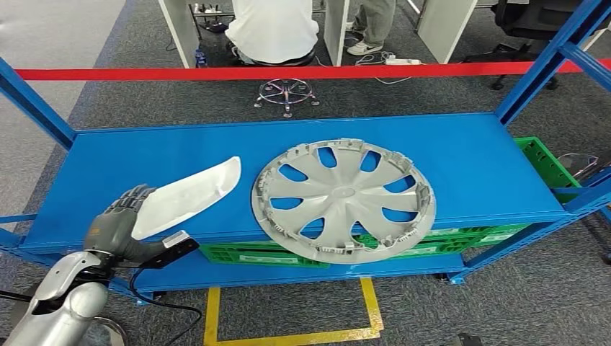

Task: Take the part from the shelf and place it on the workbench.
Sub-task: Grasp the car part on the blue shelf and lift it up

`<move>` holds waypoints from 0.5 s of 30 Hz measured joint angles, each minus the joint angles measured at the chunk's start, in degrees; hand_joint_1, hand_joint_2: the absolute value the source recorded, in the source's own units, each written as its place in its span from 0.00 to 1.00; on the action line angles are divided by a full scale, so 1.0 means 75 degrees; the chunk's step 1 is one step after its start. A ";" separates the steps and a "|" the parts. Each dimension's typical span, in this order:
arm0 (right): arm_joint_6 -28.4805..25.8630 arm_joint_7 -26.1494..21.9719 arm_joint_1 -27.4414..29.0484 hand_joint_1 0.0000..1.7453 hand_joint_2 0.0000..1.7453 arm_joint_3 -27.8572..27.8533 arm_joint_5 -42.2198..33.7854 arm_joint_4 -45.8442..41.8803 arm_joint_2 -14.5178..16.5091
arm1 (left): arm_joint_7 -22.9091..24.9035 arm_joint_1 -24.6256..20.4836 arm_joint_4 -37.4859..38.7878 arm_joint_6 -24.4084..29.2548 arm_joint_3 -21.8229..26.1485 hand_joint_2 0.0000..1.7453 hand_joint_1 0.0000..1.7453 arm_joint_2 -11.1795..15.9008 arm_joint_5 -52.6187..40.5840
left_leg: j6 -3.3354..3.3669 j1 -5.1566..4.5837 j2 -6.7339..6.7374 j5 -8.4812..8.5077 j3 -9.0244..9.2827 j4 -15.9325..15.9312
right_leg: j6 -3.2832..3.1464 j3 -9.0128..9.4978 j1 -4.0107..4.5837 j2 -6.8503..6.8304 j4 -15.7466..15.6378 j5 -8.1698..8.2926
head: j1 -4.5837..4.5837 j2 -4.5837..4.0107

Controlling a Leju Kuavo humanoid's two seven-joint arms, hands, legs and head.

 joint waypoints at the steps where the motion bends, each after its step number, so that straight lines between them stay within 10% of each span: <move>1: 0.0000 0.0001 0.0000 0.00 0.00 -0.0003 0.0001 0.0000 0.0001 | 0.0000 0.0000 0.0000 0.0000 0.0000 1.00 0.00 0.0000 0.0000 | 0.0000 0.0000 0.0000 0.0000 0.0000 0.0000 | 0.0000 0.0000 0.0000 0.0000 0.0000 0.0000 | 0.0000 0.0000; 15: 0.0000 0.0001 0.0001 0.00 0.00 -0.0051 0.0003 0.0000 0.0001 | 0.0000 0.0000 0.0000 0.0003 0.0000 1.00 0.01 0.0001 -0.0001 | 0.0000 0.0000 0.0000 0.0000 0.0000 0.0000 | 0.0000 0.0000 0.0000 0.0000 0.0000 0.0000 | 0.0000 0.0000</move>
